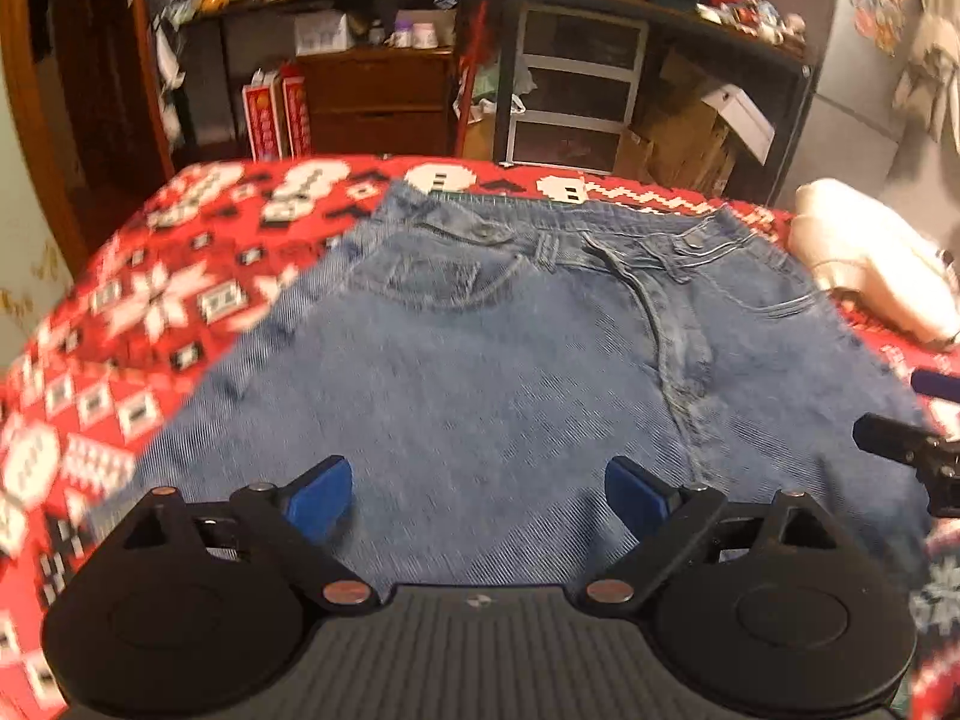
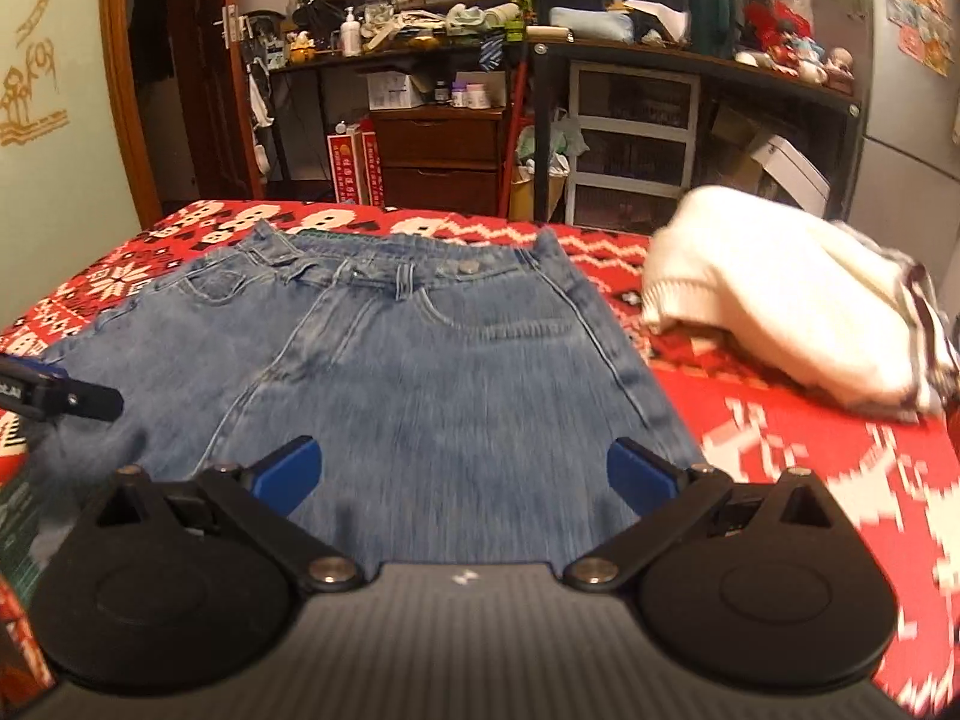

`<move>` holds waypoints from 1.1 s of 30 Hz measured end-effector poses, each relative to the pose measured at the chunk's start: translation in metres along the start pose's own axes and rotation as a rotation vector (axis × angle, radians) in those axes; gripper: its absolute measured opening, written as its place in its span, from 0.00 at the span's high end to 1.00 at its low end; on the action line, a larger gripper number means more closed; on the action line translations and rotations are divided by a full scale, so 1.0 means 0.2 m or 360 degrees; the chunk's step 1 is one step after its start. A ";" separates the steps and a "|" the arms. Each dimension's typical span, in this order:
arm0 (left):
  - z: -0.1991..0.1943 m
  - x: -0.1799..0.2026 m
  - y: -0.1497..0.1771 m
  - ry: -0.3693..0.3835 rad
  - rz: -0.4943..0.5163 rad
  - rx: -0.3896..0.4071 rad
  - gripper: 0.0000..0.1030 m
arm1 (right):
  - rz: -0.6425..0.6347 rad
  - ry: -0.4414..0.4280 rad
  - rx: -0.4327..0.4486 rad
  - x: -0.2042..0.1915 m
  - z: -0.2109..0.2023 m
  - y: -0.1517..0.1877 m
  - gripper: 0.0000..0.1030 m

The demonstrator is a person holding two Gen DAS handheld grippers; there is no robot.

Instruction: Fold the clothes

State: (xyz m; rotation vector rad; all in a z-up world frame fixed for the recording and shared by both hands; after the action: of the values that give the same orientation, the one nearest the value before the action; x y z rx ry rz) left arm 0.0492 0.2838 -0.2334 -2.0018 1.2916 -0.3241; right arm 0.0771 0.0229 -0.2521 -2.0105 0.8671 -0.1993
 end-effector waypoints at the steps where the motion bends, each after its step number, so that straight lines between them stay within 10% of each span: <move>1: 0.03 0.01 -0.02 -0.0002 0.0037 0.0021 0.11 | -0.0010 -0.0003 -0.0019 0.01 0.04 -0.02 0.00; 10: 0.18 0.08 0.03 -0.0024 0.0180 0.0012 0.05 | 0.0005 -0.0007 -0.0196 0.06 0.26 0.07 0.00; 24: 0.18 0.04 0.10 0.0015 0.0047 0.0232 0.00 | 0.0021 0.0005 -0.0160 0.00 0.01 0.27 0.00; 33: 0.18 0.04 0.10 0.0015 0.0045 0.0234 0.00 | 0.0009 -0.0007 0.0002 0.01 0.06 -0.01 0.00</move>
State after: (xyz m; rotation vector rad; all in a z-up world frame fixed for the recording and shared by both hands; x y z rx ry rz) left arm 0.0587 0.2875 -0.2746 -1.8591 1.2634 -0.4040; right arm 0.0852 0.0304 -0.2579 -2.0065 0.8694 -0.1925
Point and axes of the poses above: each gripper's, at about its wrist camera, not at the fingertips, and z roughly the way its jaws point, x to its right, y to its underside, the point moved 6 cm from there along z, roughly the way its jaws point, and after that the axes turned 15 degrees about -y, right-handed, at the moved point
